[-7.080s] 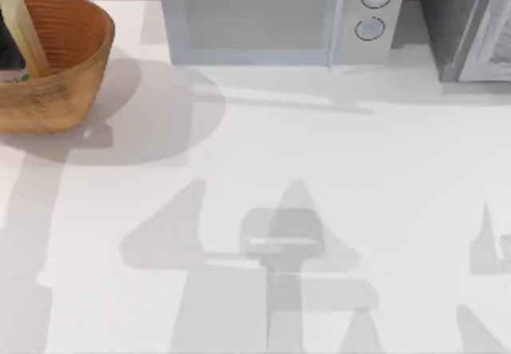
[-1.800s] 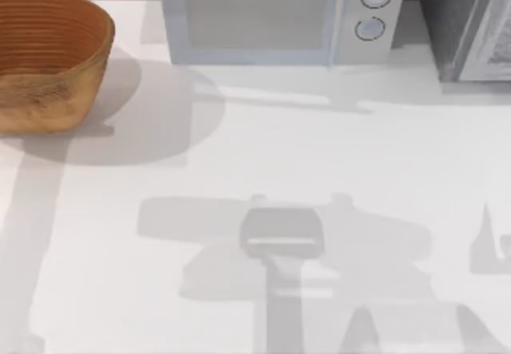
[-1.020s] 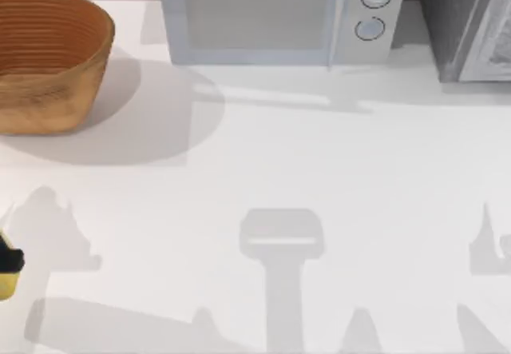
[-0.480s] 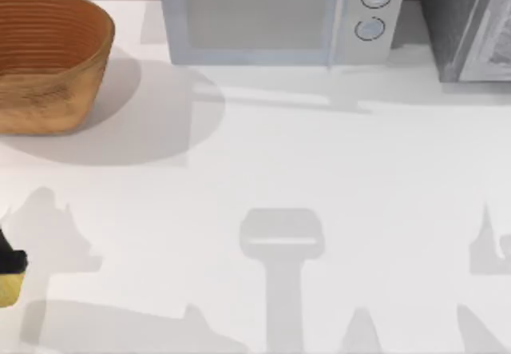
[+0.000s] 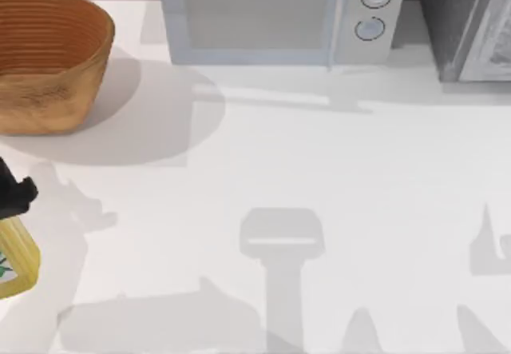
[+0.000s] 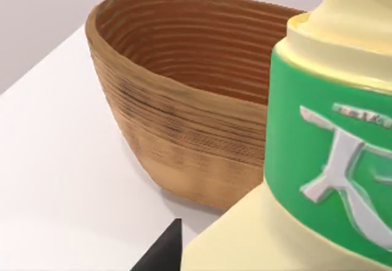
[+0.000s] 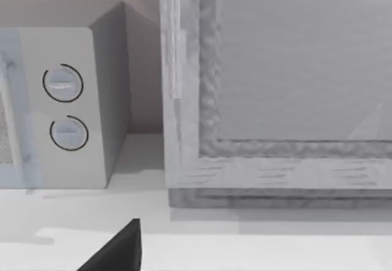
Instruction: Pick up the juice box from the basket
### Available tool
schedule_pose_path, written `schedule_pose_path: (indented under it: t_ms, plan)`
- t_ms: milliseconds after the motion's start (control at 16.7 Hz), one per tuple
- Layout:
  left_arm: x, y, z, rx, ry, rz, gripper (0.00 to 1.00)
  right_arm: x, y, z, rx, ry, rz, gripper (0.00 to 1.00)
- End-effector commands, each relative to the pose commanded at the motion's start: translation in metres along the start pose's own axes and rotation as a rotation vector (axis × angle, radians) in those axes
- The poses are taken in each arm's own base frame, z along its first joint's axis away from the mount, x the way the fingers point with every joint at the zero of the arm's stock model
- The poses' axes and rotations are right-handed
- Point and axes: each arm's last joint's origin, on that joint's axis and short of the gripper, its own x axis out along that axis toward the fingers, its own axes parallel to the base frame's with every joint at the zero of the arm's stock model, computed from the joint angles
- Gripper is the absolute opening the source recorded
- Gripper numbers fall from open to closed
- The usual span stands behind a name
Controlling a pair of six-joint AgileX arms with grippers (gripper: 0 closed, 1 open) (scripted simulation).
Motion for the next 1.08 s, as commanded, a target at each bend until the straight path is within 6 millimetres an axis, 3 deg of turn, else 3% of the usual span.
schedule_pose_path:
  t_ms: [240, 480, 780, 960, 1080]
  plan:
    - [0.020, -0.049, 0.026, -0.029, 0.032, 0.143, 0.00, 0.000, 0.000, 0.000, 0.000, 0.000, 0.000, 1.00]
    - [0.037, -0.119, 0.029, -0.012, -0.020, 0.273, 0.00, 0.000, 0.000, 0.000, 0.000, 0.000, 0.000, 1.00]
    - [0.039, -0.205, -0.005, 0.039, -0.160, 0.367, 0.00, 0.000, 0.000, 0.000, 0.000, 0.000, 0.000, 1.00]
    - [0.034, -0.237, -0.030, 0.068, -0.239, 0.386, 0.00, 0.000, 0.000, 0.000, 0.000, 0.000, 0.000, 1.00]
    - [0.031, -0.248, -0.041, 0.080, -0.271, 0.390, 0.00, 0.000, 0.000, 0.000, 0.000, 0.000, 0.000, 1.00]
